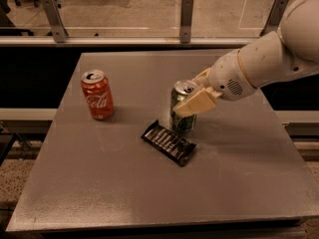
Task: Move green can near rxbar chocolate
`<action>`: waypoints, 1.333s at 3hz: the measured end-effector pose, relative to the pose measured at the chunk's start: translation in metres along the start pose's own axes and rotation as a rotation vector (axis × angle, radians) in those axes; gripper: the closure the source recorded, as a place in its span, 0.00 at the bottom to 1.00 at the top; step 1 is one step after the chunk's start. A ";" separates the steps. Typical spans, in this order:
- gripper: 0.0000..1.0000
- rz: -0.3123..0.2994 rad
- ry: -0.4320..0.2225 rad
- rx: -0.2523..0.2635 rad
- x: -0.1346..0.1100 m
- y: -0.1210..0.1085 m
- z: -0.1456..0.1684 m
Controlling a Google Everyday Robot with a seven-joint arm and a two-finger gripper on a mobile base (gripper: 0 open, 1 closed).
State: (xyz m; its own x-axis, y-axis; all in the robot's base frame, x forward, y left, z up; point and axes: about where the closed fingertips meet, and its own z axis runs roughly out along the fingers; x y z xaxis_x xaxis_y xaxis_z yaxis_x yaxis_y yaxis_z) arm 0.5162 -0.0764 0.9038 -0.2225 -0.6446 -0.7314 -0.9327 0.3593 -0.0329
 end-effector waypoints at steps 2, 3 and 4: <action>0.03 -0.004 -0.015 0.000 0.005 0.004 0.003; 0.00 -0.006 -0.015 -0.001 0.004 0.004 0.004; 0.00 -0.006 -0.015 -0.001 0.004 0.004 0.004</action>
Offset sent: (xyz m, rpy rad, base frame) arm -0.0025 -0.0013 -0.0058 0.0127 -0.0057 0.0002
